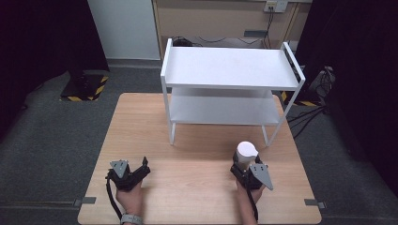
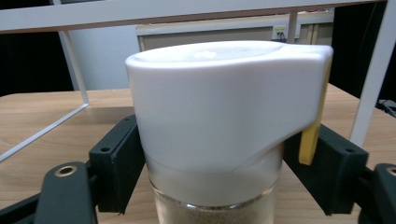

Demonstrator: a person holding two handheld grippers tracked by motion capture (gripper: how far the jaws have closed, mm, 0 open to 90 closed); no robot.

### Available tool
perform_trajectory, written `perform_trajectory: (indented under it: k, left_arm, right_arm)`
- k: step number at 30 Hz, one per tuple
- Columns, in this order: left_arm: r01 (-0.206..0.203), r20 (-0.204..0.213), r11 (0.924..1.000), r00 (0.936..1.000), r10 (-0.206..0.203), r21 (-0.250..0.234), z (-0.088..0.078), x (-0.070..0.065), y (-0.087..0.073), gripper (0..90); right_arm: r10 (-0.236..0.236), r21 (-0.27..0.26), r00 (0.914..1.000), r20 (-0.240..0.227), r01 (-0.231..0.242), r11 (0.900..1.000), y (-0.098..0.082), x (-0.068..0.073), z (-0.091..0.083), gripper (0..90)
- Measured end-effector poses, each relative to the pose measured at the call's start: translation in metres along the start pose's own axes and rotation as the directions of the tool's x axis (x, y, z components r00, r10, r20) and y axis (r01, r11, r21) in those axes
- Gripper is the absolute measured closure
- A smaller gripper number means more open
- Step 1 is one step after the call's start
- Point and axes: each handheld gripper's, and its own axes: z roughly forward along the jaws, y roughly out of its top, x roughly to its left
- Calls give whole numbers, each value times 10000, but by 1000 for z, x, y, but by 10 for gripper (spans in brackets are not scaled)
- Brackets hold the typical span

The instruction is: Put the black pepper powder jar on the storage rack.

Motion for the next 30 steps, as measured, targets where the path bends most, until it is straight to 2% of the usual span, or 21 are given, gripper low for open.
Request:
perform_trajectory:
  k: [11,24,30]
  left_arm:
    - [-9,-5,10000,10000,9,18,0,0,0,37]
    - [-27,-3,10000,10000,27,26,0,0,0,36]
    - [-28,-6,10000,10000,28,25,0,0,0,36]
  right_arm:
    - [229,126,9994,-266,-226,9997,3,-6,-1,261]
    - [399,-45,9975,-580,-402,9992,0,-11,-5,273]
    - [262,-170,9972,-698,-275,9995,7,-13,-9,277]
